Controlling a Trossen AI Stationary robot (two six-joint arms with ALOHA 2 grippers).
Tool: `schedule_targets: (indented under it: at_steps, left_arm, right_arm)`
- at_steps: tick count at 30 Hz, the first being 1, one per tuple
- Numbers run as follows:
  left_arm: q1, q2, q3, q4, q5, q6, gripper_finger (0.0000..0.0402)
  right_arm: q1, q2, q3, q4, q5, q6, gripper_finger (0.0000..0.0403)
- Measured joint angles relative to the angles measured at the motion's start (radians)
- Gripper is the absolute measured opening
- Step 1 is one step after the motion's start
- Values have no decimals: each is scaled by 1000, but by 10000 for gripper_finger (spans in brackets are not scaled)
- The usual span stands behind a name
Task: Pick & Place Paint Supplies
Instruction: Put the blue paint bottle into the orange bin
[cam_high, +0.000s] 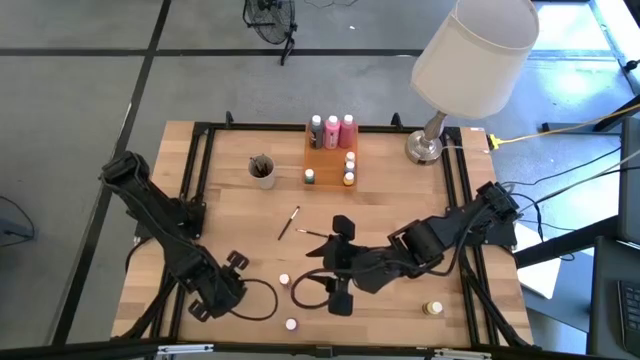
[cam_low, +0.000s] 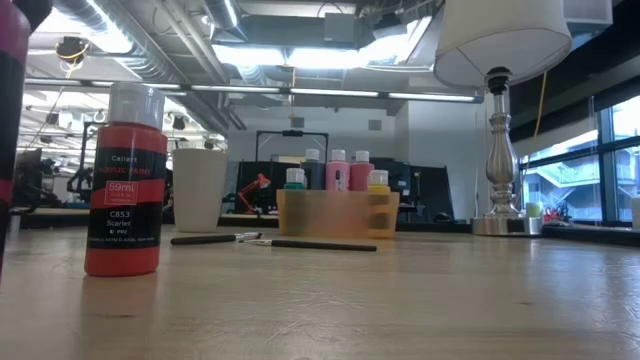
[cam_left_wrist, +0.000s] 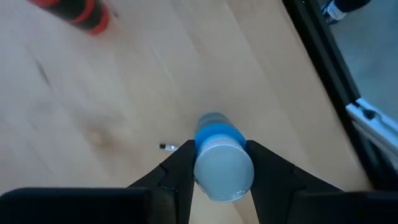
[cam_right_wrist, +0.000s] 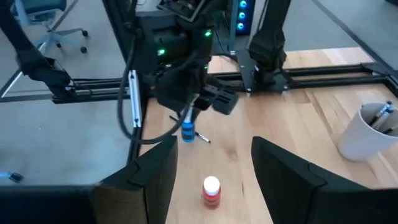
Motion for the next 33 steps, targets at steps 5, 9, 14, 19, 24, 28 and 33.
schedule_targets:
  at_steps: [5,9,14,19,24,28,33]
  left_arm:
    - [9,-1,83,-123,-1,-42,117]
    - [29,-1,160,-229,-7,-68,117]
    - [96,-1,317,-344,-42,-64,117]
    - [207,40,493,-524,-105,-22,117]
    - [344,124,647,-706,-153,30,117]
    - [437,178,764,-699,-179,127,117]
    - [551,240,918,-696,-355,255,117]
  right_arm:
    - [20,-9,18,16,1,-35,208]
    - [48,-38,54,24,9,-68,208]
    - [93,-67,87,20,12,-119,208]
    - [159,-89,95,16,11,-173,208]
    - [216,-121,95,-3,25,-175,208]
    - [263,-142,95,-54,90,-174,208]
    - [307,-145,95,-108,135,-171,208]
